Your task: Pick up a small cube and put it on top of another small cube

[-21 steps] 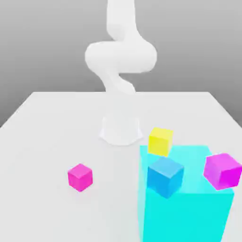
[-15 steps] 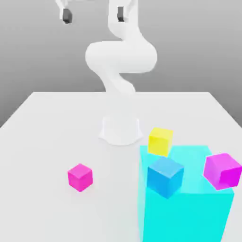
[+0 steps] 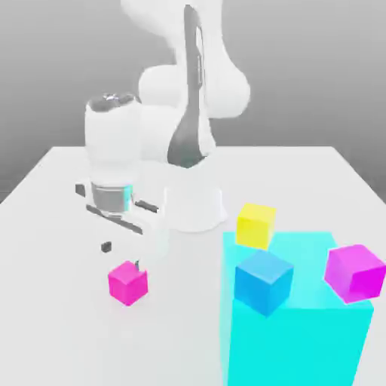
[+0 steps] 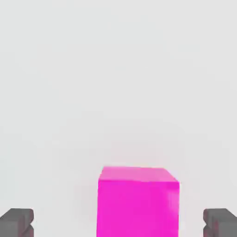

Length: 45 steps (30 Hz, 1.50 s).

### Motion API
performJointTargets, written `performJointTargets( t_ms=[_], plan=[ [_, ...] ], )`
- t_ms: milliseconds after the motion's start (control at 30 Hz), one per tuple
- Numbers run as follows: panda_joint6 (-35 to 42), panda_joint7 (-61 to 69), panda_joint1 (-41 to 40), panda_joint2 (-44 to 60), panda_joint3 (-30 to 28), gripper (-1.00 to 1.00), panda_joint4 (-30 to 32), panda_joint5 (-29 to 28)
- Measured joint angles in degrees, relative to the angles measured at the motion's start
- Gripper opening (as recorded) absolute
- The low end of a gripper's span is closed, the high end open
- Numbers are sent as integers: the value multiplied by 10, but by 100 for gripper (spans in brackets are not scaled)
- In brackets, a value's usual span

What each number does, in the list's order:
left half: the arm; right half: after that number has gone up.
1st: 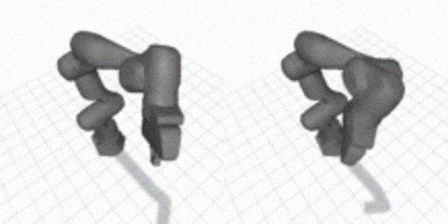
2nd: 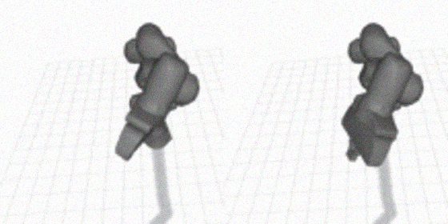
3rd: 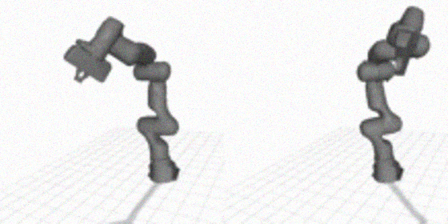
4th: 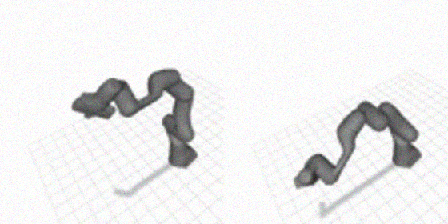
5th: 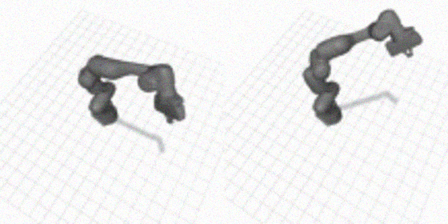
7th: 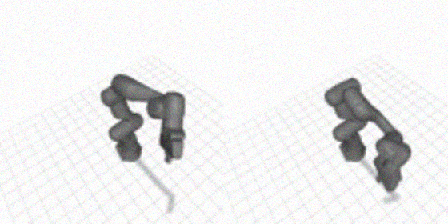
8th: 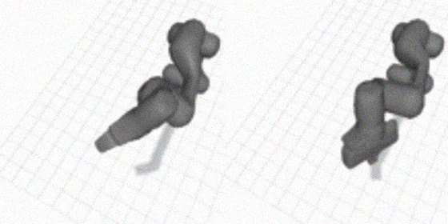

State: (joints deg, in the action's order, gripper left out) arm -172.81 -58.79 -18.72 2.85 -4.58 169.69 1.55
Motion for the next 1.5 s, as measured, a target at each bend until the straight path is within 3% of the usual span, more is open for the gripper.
performJointTargets(
  t_ms=[100, 133, 367, 667, 1500],
  plan=[
    [-54, 12, -32, 65, 34, 0, -9, 16],
    [-70, 12, -40, 84, 42, -100, -12, 17],
    [-73, 9, -44, 88, 44, -100, -12, 14],
    [71, -21, -35, -78, 29, -100, 9, -23],
    [554, -394, 134, -68, 183, -100, -486, -3]
  ],
)
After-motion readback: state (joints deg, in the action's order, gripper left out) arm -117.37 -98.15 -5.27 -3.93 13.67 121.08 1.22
